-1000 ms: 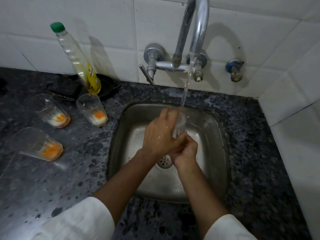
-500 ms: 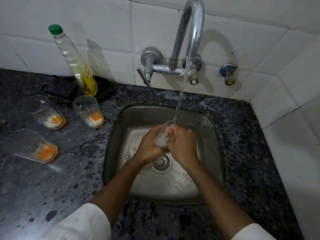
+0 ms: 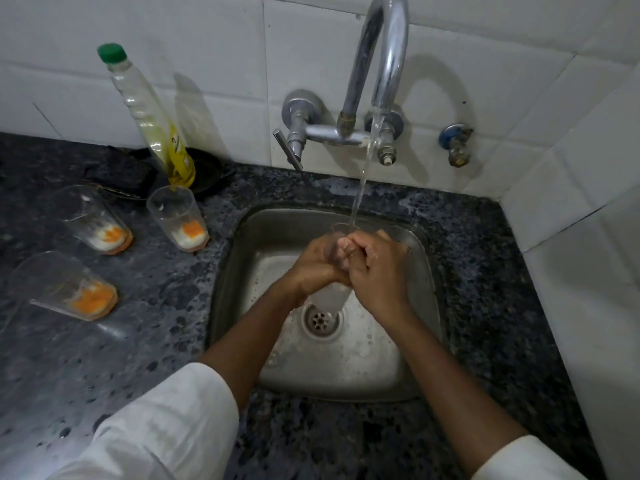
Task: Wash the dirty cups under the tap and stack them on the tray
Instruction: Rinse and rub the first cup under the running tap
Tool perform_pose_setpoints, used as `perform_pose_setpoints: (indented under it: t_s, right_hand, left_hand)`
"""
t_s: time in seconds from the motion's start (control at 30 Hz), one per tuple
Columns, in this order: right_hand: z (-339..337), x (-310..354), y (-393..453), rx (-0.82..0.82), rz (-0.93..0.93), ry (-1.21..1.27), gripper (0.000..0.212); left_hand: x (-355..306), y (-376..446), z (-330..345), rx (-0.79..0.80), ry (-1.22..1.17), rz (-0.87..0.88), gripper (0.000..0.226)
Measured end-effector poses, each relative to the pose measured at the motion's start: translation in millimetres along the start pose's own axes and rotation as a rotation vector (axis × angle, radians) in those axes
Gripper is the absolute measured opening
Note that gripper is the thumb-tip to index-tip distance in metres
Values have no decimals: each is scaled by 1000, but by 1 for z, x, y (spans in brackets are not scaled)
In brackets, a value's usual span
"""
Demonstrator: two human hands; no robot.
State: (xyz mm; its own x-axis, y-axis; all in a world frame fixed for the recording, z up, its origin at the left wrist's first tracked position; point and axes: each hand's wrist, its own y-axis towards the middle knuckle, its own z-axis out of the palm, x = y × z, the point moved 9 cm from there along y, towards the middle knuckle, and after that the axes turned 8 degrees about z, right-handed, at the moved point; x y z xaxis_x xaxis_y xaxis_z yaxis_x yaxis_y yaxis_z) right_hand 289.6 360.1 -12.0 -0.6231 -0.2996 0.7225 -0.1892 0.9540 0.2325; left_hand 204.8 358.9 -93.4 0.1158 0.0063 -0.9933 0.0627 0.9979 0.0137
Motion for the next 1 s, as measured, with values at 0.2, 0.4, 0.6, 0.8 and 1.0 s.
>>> perform_pose_setpoints:
  t_s: [0.2,0.4,0.6,0.8,1.0]
  right_hand:
    - [4,-6,6,67,18,73,29]
    - [6,-7,7,99,15,-127,24]
    - [10,1,6,136,74,-281,20]
    - [5,2,8,270,-15,-179,16]
    - [-3,13,5,197,-94,-448,20]
  left_hand:
    - [12,-3,3,121,-106,-100,44]
    - [8,-3,-14,-244,204,-23,34]
    - [-3,-18,-17,-465,514,35,44]
    - [16,6,-17,64,107,-72,54]
    - [1,-3,-34,-472,329,-18,53]
